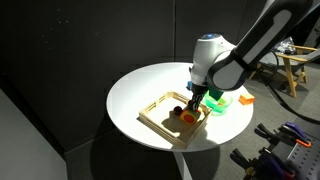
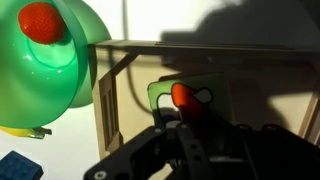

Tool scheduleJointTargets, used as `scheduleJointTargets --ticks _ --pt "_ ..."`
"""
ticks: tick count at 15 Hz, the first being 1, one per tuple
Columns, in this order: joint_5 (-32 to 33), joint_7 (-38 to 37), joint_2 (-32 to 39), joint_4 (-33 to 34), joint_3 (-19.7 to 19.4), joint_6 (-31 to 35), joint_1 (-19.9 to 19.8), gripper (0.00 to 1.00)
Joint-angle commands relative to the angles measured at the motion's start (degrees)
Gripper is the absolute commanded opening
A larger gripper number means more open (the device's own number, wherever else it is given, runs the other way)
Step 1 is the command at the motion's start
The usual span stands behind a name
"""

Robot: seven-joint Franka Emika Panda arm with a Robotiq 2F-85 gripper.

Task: Remove the block with a house image from the wooden tray and move it into the green bowl

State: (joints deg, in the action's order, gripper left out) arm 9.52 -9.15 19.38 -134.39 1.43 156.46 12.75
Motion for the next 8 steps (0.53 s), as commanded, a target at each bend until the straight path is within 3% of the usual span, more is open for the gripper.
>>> scheduleJointTargets --ticks 1,8 --pt "1.15 -1.97 -0.08 0.38 -0.82 -0.66 0.56 0.0" --pt "0.54 -2.29 -3.04 0.61 -0.45 -4.31 0.22 0.02"
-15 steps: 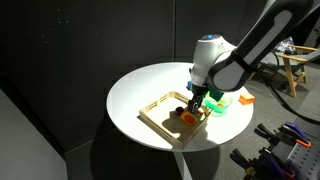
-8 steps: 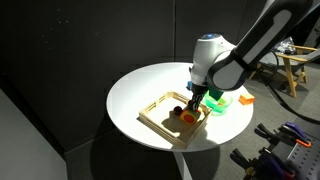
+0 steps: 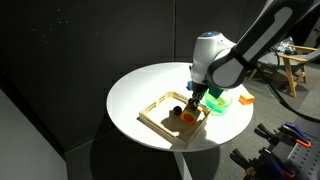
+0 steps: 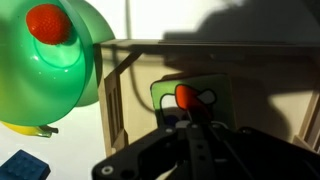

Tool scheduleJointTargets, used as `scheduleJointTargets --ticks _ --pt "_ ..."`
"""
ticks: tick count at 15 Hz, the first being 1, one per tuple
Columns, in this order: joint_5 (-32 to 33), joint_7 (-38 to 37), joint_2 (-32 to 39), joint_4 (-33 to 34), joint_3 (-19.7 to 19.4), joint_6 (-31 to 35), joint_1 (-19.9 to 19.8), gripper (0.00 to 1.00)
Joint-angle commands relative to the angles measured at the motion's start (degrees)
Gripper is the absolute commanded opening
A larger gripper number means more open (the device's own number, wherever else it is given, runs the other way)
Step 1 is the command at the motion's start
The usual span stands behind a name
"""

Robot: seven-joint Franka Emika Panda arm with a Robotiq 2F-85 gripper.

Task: Remove the block with a house image from the wooden tray and move it into the green bowl

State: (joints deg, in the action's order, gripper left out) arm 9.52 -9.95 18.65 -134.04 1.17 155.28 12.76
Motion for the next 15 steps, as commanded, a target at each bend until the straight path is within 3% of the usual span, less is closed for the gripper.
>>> scheduleJointTargets --ticks 1,15 --pt "0.67 -1.53 -2.96 0.22 -0.15 -3.78 0.19 0.02" --pt "-1.36 -1.38 -14.24 0.74 1.97 -13.73 -2.54 0.02"
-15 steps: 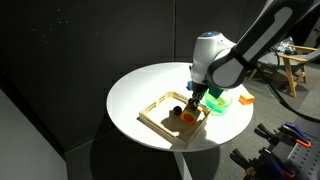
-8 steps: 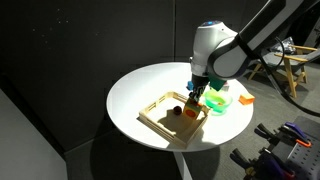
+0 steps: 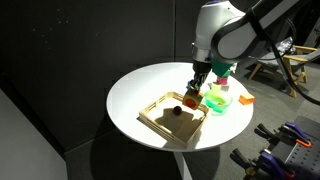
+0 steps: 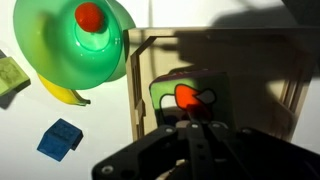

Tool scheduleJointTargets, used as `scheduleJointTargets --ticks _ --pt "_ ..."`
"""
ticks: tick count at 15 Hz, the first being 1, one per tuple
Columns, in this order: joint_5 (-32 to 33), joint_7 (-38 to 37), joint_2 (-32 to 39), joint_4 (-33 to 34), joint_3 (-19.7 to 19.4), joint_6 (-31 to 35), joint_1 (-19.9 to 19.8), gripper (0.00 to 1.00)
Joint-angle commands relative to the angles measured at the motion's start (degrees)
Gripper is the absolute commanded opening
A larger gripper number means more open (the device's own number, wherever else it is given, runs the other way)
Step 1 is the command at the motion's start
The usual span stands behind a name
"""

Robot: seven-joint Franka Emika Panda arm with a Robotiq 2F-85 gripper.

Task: Remove the block with a house image from the wooden tray and move it into the green bowl

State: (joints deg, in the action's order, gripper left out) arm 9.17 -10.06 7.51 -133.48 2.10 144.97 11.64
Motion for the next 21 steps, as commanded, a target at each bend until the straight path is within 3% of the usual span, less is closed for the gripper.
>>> scheduleJointTargets --ticks 1,12,21 --pt "-1.26 -1.71 -3.96 0.28 1.02 -4.7 -1.72 0.02" --pt "-12.3 2.26 -10.84 1.2 0.15 -17.72 -6.41 0.02" --pt "-13.73 3.13 -11.46 1.41 -2.7 -20.24 -11.15 0.02"
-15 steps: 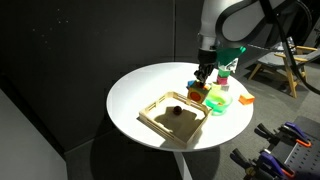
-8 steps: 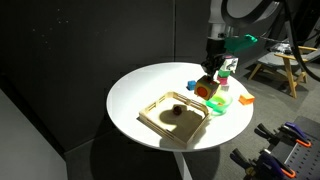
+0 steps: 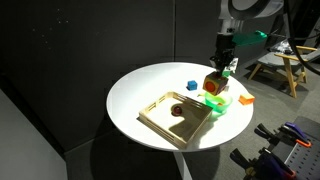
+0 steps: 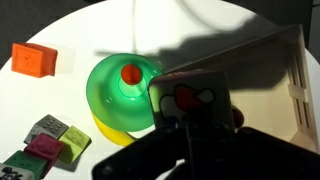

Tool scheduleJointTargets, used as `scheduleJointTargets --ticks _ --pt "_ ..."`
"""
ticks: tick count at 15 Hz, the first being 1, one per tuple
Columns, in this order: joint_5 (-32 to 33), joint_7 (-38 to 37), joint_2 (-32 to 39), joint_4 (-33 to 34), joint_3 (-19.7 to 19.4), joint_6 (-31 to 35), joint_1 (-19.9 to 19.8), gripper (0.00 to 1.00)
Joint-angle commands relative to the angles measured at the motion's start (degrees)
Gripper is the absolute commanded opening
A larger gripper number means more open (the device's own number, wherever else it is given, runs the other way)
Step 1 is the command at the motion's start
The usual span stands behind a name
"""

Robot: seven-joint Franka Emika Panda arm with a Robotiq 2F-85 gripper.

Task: Remove the block with a house image from the wooden tray and move it into the green bowl

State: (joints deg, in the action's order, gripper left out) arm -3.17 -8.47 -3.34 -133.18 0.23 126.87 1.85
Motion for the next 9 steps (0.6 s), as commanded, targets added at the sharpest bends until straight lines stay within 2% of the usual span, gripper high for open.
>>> scheduleJointTargets --ticks 1,9 --pt "-1.33 1.52 -0.59 1.17 -1.2 -2.09 -1.83 0.02" --pt "-0.91 1.26 -0.14 1.05 -3.61 -1.29 -4.61 0.02"
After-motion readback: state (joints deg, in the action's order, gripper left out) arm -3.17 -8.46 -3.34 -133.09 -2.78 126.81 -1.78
